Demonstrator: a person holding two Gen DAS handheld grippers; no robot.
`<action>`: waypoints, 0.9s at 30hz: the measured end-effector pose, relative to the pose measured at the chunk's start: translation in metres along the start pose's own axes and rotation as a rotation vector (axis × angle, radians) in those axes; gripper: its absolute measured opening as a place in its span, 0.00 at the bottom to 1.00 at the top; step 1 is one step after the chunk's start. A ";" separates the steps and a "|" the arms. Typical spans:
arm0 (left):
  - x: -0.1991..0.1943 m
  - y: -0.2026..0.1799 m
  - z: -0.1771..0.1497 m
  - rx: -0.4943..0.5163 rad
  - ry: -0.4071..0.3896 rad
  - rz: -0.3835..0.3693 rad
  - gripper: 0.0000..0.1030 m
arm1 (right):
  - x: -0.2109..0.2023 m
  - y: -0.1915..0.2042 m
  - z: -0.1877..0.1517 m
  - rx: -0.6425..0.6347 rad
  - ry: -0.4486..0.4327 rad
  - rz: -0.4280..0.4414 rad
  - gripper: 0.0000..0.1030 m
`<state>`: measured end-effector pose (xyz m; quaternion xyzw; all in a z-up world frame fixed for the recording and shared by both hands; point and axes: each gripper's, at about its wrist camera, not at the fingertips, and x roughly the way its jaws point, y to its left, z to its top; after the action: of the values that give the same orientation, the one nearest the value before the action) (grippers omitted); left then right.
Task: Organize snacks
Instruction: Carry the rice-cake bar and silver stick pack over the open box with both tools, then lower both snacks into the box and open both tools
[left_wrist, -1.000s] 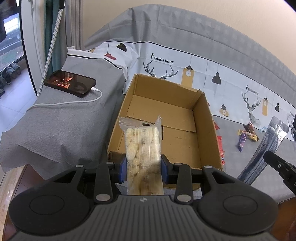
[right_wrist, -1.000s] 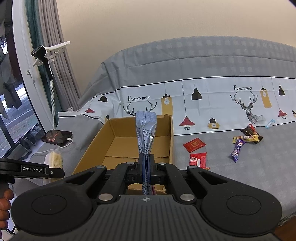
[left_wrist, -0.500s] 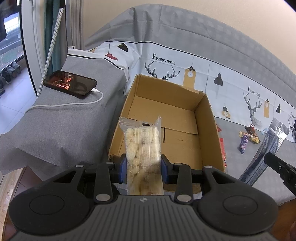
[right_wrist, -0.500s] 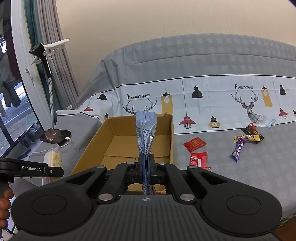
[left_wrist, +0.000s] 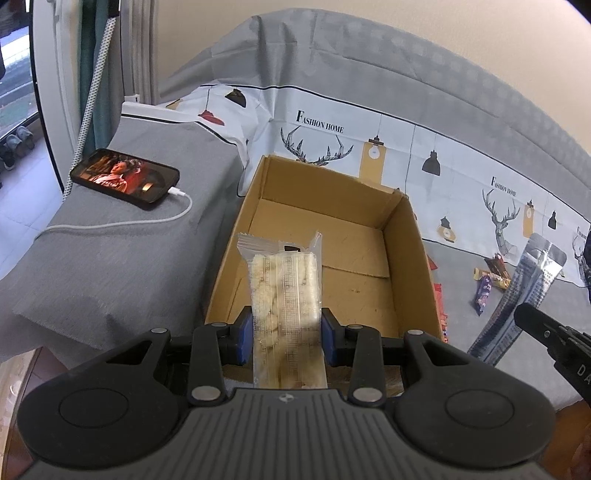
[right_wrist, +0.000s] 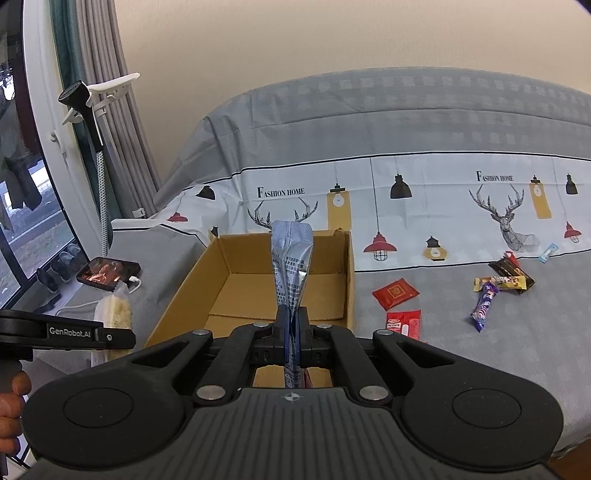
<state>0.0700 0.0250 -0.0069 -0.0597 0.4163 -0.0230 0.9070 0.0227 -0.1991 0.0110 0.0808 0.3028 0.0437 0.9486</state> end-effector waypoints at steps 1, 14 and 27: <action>0.002 0.000 0.002 0.000 0.000 -0.001 0.39 | 0.003 0.000 0.001 0.001 0.001 0.001 0.02; 0.043 -0.009 0.033 0.021 0.025 0.007 0.39 | 0.051 0.002 0.023 0.013 0.021 0.024 0.02; 0.102 -0.022 0.057 0.069 0.072 0.031 0.39 | 0.108 -0.007 0.027 0.041 0.088 0.040 0.02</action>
<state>0.1794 -0.0011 -0.0439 -0.0207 0.4485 -0.0254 0.8932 0.1266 -0.1947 -0.0298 0.1042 0.3432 0.0600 0.9315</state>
